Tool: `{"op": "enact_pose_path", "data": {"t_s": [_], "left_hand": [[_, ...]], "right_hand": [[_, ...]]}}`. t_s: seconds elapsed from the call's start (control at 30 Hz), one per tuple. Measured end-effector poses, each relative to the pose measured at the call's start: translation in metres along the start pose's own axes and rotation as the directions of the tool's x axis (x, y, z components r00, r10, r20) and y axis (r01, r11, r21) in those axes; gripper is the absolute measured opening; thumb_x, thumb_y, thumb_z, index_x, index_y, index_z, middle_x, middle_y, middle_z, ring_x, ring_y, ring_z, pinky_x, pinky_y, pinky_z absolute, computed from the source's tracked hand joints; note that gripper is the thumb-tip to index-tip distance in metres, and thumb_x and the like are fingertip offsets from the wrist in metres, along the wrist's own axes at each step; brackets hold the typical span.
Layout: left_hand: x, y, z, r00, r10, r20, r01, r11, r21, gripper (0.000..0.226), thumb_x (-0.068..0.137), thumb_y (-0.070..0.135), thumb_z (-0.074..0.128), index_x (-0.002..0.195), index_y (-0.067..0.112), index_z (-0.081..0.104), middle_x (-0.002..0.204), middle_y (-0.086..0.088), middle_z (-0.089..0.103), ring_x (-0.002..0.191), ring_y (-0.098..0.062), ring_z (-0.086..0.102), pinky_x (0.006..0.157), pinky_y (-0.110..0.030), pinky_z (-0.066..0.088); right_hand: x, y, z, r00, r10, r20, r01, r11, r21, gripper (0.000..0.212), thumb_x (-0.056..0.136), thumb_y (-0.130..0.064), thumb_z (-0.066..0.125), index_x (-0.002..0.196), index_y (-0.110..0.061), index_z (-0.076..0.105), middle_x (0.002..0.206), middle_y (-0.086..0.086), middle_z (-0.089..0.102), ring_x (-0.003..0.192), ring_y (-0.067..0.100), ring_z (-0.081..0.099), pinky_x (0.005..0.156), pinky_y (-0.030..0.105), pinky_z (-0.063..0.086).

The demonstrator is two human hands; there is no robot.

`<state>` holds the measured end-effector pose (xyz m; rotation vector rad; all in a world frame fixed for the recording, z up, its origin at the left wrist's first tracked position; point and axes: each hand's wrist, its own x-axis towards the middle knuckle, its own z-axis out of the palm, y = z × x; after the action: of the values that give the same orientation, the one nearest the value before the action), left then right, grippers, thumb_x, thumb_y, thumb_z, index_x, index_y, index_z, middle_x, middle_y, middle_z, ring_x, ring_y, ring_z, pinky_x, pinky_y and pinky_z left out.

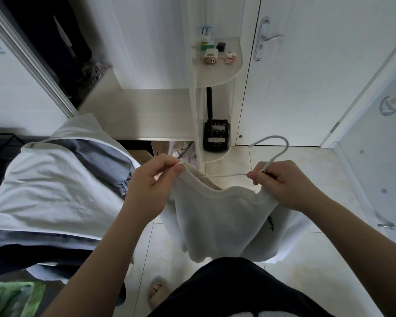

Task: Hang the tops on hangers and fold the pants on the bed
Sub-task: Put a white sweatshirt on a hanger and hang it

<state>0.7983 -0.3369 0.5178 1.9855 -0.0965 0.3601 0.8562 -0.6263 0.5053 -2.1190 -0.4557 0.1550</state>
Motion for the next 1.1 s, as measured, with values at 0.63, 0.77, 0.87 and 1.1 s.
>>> {"op": "enact_pose_path", "data": {"t_s": [0.63, 0.77, 0.87, 1.1], "left_hand": [[0.036, -0.004, -0.044, 0.971, 0.210, -0.114, -0.141, 0.888, 0.437, 0.010, 0.096, 0.023, 0.057, 0.091, 0.019, 0.065, 0.080, 0.008, 0.063, 0.078, -0.010, 0.055, 0.071, -0.008, 0.038], [0.039, -0.003, -0.046, 0.956, 0.266, -0.123, -0.183, 0.870, 0.458, 0.009, 0.097, 0.020, 0.058, 0.090, 0.021, 0.064, 0.077, 0.012, 0.059, 0.077, -0.012, 0.054, 0.069, -0.022, 0.038], [0.040, -0.002, -0.044, 0.942, 0.321, -0.101, -0.235, 0.842, 0.485, 0.008, 0.096, 0.015, 0.059, 0.092, 0.018, 0.065, 0.077, 0.022, 0.055, 0.078, -0.008, 0.051, 0.072, -0.017, 0.036], [0.041, -0.003, -0.042, 0.919, 0.394, -0.029, -0.318, 0.781, 0.538, 0.008, 0.092, 0.005, 0.061, 0.093, 0.002, 0.069, 0.086, 0.014, 0.056, 0.084, 0.002, 0.045, 0.084, -0.001, 0.032]], "right_hand": [[0.036, -0.008, -0.046, 0.998, 0.039, 0.051, -0.046, 0.989, 0.144, 0.017, 0.098, -0.028, 0.063, 0.090, -0.024, 0.078, 0.100, 0.008, 0.074, 0.104, 0.034, 0.063, 0.088, 0.036, 0.047], [0.045, -0.005, -0.052, 0.947, 0.289, 0.141, -0.296, 0.955, 0.029, 0.054, 0.099, -0.060, 0.043, 0.100, -0.018, 0.077, 0.100, 0.004, 0.075, 0.100, 0.022, 0.069, 0.097, 0.038, 0.049], [0.054, -0.007, -0.052, 0.888, 0.354, 0.294, -0.368, 0.930, -0.008, 0.044, 0.096, -0.053, 0.056, 0.087, -0.017, 0.079, 0.091, 0.010, 0.076, 0.085, 0.021, 0.070, 0.086, 0.034, 0.049], [0.061, -0.007, -0.049, 0.654, 0.362, 0.664, -0.403, 0.910, -0.099, 0.024, 0.088, -0.022, 0.072, 0.100, -0.001, 0.076, 0.095, 0.019, 0.069, 0.089, 0.025, 0.064, 0.084, 0.037, 0.055]]}}
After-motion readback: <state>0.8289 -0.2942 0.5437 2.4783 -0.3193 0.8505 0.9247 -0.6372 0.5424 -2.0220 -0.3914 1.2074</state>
